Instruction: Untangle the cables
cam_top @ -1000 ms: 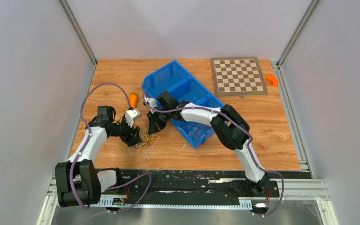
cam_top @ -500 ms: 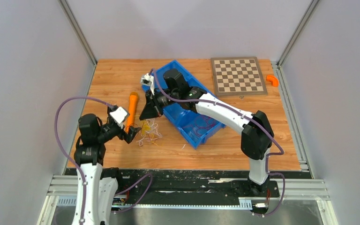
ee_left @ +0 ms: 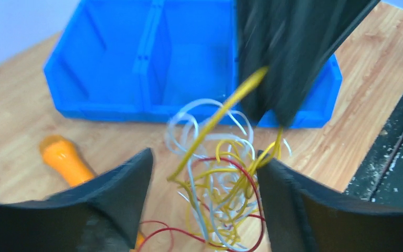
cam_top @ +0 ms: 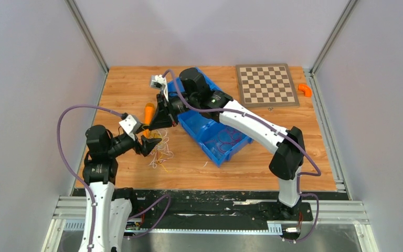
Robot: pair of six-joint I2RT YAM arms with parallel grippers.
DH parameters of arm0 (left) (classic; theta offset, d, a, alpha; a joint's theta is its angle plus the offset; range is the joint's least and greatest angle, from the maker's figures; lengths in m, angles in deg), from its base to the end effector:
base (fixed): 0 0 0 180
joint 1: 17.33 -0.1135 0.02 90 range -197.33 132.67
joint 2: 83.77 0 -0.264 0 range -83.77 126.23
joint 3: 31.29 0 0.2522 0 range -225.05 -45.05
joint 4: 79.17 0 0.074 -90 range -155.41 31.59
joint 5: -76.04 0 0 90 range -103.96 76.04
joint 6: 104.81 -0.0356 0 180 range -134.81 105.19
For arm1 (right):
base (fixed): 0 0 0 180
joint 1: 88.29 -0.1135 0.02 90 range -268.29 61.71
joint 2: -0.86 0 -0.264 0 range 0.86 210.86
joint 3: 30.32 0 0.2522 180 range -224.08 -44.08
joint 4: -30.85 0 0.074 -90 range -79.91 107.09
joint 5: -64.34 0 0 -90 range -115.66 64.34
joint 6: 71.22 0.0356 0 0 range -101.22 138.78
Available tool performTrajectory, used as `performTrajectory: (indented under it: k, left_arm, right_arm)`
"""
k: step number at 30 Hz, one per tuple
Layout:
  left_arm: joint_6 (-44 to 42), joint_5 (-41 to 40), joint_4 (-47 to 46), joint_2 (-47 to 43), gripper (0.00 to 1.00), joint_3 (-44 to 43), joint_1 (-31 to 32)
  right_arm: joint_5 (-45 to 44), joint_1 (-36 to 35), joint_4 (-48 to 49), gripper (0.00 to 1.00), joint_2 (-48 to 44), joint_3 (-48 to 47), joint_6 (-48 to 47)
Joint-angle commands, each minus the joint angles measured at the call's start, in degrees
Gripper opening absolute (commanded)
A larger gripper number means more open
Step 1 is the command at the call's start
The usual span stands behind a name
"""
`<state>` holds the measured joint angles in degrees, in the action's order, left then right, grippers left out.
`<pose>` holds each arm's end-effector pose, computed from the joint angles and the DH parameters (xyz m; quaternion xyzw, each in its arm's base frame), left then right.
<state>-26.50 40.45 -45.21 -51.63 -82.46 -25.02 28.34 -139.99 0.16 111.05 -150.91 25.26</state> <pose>0.1291 -0.0118 0.3118 0.3030 0.6951 -0.2662 0.5951 0.2552 0.3696 0.3739 -0.5206 0.5752 0.5731 0.2639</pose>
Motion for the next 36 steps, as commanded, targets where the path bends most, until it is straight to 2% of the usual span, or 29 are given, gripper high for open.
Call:
performTrajectory:
  k: [1, 3, 7, 9, 11, 12, 14, 18, 25, 36]
  left_arm:
    - [0.60, 0.99, -0.79, 1.20, 0.70, 3.45, 0.12]
    - [0.26, -1.04, -0.09, 1.17, 0.57, 5.10, 0.01]
    - [-5.61, -4.10, 5.24, 1.57, 0.45, 7.32, -2.27]
    - [-6.97, -4.49, 5.92, 2.82, 0.38, 6.75, -5.97]
    - [-12.29, -6.93, 9.79, 5.64, 0.29, 5.14, -7.09]
    - [-17.60, -7.69, 13.64, 7.87, 0.25, 4.66, -7.33]
    - [-23.39, -9.52, 17.42, 10.19, 0.21, 4.29, -8.24]
    - [-31.40, -9.58, 20.96, 12.06, 0.18, 4.94, -10.12]
    - [-39.41, -14.18, 21.41, 14.50, 0.18, 7.00, -10.56]
    - [-46.37, -18.77, 20.72, 17.23, 0.21, 11.07, -12.47]
  right_arm:
    - [2.16, -0.17, 1.34, 0.00, -1.58, -8.51, -0.49]
    - [2.32, -0.16, 1.50, 0.00, -1.24, -11.61, 0.88]
    - [0.62, 1.76, 3.18, 0.00, -1.48, -17.82, 4.78]
    - [-1.04, 3.63, 4.96, 0.00, -2.21, -19.61, 7.16]
    - [-3.11, 5.32, 6.02, 0.00, -3.08, -20.90, 7.95]
    - [-3.92, 6.34, 6.47, 0.00, -3.44, -21.62, 8.52]
    - [-5.14, 8.39, 7.58, 0.00, -3.85, -23.05, 10.18]
    - [-7.42, 12.49, 10.50, 0.00, -4.72, -25.17, 13.60]
    - [-9.45, 17.58, 14.22, 0.00, -6.10, -27.85, 16.17]
    - [-12.85, 26.45, 18.90, 0.00, -6.03, -33.06, 20.40]
